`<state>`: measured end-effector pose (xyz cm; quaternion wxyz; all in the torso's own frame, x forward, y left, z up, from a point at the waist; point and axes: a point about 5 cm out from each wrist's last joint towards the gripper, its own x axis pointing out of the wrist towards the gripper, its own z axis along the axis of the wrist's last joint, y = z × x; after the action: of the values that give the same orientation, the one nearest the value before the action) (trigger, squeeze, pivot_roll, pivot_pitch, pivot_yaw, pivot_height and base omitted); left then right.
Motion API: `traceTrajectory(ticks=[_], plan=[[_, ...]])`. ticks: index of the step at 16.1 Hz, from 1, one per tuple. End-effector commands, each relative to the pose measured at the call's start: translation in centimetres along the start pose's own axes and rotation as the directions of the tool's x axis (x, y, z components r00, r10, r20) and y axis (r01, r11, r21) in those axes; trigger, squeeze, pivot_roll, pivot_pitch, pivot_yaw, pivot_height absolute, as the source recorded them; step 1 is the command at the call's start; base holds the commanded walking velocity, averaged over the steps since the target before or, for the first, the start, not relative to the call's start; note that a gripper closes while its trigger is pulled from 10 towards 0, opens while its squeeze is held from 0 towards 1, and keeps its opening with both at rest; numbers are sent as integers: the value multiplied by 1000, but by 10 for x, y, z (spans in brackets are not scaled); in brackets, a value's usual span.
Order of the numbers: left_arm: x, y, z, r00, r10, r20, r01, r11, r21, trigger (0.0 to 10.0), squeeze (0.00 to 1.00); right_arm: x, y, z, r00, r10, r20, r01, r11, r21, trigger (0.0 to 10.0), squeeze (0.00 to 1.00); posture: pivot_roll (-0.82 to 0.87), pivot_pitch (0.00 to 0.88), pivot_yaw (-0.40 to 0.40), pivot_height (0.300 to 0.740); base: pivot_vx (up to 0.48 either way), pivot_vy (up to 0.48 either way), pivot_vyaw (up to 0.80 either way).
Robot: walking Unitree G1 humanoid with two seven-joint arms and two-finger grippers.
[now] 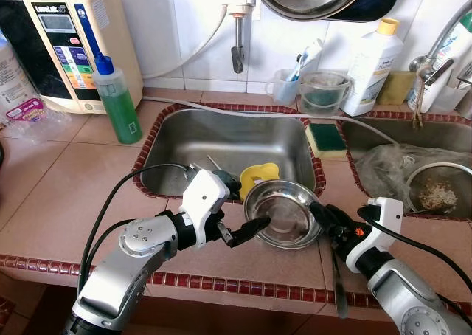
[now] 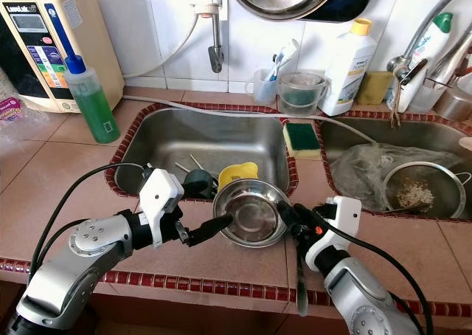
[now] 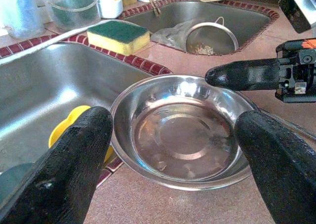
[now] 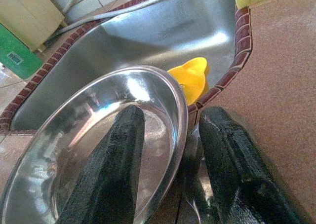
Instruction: Kitchen organization
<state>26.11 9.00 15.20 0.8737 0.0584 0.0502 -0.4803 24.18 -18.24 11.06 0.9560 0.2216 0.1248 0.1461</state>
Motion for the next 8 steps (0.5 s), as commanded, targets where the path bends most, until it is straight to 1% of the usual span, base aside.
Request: traceTrajectory(ticks=[1, 3, 5, 6, 8], plan=[[-1, 0, 5, 1000, -2, 9, 2, 1000, 16, 10000, 0, -3, -3, -7, 999, -20, -43, 21, 1000, 9, 1451, 0, -168, 49, 14, 740, 0, 0, 0], [-1, 0, 5, 1000, 1, 9, -2, 1000, 16, 10000, 0, -4, -3, -6, 999, -25, -47, 25, 1000, -1, 1686, 0, -168, 50, 15, 740, 0, 0, 0], [-2, 2, 5, 1000, 11, 9, -11, 1000, 19, 10000, 0, -3, -5, -4, 998, -34, -44, 34, 999, -3, 2157, 0, -168, 54, 19, 740, 0, 0, 0], [-2, 2, 6, 1000, 12, 10, -12, 1000, 20, 10000, 0, -3, -6, -4, 999, -34, -42, 34, 999, -4, 2157, 0, -168, 55, 19, 740, 0, 0, 0], [-2, 3, 6, 1000, 15, 9, -15, 1000, 22, 10000, 0, -3, -6, -4, 998, -33, -48, 32, 999, -14, 2510, 0, -167, 58, 21, 740, 0, 0, 0]])
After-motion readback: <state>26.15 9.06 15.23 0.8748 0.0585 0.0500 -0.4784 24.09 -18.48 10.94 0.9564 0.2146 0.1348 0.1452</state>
